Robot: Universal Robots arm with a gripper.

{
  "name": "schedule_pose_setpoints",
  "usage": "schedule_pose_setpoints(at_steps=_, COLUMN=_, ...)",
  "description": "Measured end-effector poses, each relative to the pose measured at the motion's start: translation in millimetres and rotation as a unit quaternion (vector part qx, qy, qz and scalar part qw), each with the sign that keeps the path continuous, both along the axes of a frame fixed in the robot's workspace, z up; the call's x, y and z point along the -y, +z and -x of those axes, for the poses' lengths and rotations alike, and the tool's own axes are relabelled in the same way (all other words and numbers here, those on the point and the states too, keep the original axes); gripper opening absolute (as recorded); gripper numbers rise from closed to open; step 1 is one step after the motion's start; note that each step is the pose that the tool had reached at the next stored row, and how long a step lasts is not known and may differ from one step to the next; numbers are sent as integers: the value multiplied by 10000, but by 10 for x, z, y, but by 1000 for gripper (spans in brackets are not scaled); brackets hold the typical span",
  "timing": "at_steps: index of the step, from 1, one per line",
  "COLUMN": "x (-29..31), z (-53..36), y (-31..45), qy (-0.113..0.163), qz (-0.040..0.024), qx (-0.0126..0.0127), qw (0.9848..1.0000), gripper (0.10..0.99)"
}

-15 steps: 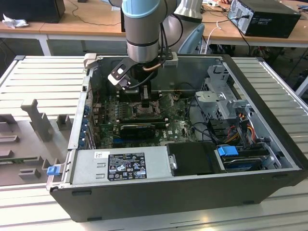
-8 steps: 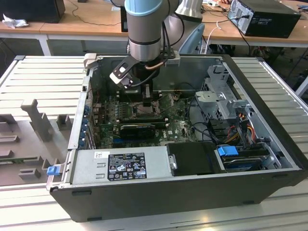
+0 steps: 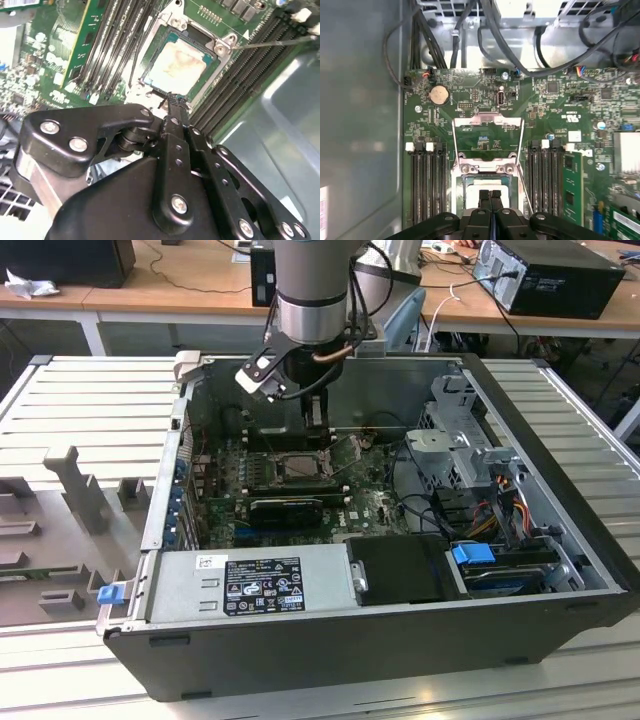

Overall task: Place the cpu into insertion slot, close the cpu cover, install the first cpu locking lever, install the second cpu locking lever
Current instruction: 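Close the cpu cover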

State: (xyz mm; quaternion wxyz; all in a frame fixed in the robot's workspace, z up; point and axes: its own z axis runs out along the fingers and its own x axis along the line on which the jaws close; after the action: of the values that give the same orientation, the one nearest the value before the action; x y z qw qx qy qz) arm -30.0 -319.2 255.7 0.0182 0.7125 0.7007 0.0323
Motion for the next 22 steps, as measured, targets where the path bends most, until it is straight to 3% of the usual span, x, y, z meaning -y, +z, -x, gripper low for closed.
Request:
schedule_pose_setpoints(at_steps=2, x=0, z=0, y=77, qy=0, qz=0, qx=0, qw=10000, gripper=106)
schedule_pose_setpoints(at_steps=5, x=0, z=-22, y=95, qy=-2, qz=1, qx=-5, qw=10000, gripper=106)
schedule_pose_setpoints(at_steps=10, x=0, z=-224, y=95, qy=-5, qz=0, qx=-83, qw=10000, gripper=106)
schedule_pose_setpoints(at_steps=15, x=0, z=-397, y=96, qy=-5, qz=-1, qx=-117, qw=9999, gripper=106)
schedule_pose_setpoints(at_steps=19, x=0, z=-503, y=91, qy=-5, qz=-2, qx=-122, qw=9999, gripper=106)
schedule_pose_setpoints(at_steps=22, x=2, z=-528, y=88, qy=-6, qz=-1, qx=-122, qw=9999, gripper=106)
